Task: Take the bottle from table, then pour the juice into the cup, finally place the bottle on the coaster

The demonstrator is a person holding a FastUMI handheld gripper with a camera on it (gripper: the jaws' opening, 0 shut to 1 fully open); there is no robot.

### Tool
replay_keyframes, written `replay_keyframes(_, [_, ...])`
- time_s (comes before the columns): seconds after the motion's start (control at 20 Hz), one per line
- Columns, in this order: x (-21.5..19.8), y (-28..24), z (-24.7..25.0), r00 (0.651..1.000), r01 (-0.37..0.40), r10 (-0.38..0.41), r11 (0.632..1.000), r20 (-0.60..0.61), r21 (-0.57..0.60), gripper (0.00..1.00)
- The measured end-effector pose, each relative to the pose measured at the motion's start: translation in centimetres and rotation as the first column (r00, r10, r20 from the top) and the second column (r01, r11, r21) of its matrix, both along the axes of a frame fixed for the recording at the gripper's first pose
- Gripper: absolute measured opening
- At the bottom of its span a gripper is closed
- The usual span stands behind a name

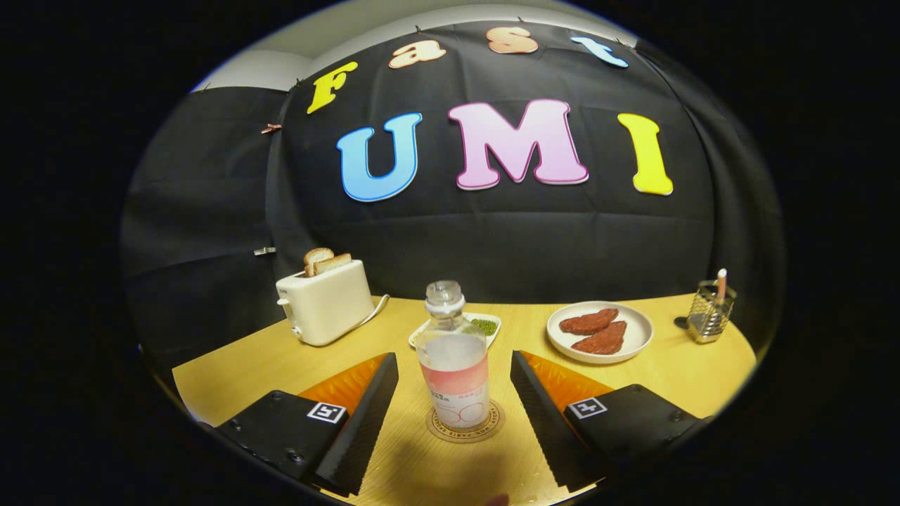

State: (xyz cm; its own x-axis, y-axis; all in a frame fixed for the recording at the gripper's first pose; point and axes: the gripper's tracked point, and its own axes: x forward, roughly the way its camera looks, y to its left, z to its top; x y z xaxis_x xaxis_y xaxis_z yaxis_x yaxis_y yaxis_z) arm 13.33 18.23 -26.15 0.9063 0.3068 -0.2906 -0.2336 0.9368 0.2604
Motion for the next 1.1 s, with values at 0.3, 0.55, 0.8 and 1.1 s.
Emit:
replay_keyframes(0.3, [-4.4, -2.9, 6.7, 0.999, -0.021, 0.025, 0.996, 0.038, -0.088, 0.98])
replay_keyframes(0.55, [-6.8, -5.4, 11.0, 0.997, 0.013, -0.005, 0.994, 0.073, -0.111, 0.97])
replay_keyframes(0.8, [-8.6, -7.3, 14.0, 0.994, 0.038, -0.025, 0.992, 0.107, -0.122, 0.96])
replay_keyframes(1.1, [-9.4, -8.7, 15.7, 0.990, 0.059, -0.042, 0.991, 0.133, -0.123, 0.97])
